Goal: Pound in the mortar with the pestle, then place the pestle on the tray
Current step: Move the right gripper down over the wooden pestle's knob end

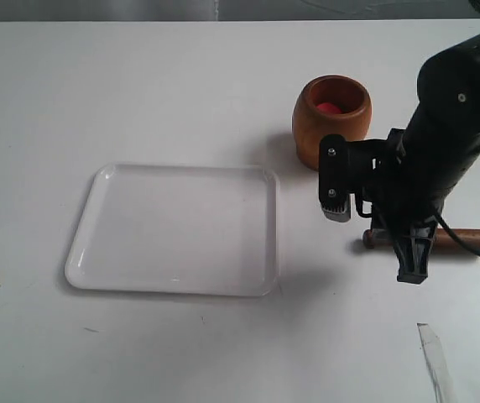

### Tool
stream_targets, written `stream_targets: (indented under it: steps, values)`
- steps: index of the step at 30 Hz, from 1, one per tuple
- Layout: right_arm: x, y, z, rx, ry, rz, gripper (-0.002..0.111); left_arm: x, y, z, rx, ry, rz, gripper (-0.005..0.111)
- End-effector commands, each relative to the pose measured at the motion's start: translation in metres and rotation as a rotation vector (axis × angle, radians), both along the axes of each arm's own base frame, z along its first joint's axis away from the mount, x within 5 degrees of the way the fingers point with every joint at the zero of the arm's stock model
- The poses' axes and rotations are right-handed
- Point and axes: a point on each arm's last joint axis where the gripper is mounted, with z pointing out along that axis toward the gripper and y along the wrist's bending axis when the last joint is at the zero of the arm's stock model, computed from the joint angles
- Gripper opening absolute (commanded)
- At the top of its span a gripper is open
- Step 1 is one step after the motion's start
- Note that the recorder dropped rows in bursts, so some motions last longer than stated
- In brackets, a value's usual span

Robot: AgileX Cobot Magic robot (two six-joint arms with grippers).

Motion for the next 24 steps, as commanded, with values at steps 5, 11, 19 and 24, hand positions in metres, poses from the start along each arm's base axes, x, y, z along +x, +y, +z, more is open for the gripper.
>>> stream_targets:
  steps: [5, 11, 19, 24]
  values:
    - [-0.002, -0.008, -0.008, -0.041, -0.042, -0.044, 0.055, 0.000, -0.001, 0.000, -0.015, -0.004, -0.006, 0.000]
    - [0.000, -0.019, -0.020, -0.088, -0.147, -0.077, 0.056, 0.000, -0.001, 0.000, -0.015, -0.004, -0.006, 0.000]
    - [0.005, -0.015, -0.019, -0.024, -0.206, -0.146, 0.051, 0.000, -0.001, 0.000, -0.015, -0.004, -0.006, 0.000]
    - [0.003, -0.015, -0.019, -0.026, -0.190, -0.173, 0.051, 0.000, -0.001, 0.000, -0.015, -0.004, -0.006, 0.000]
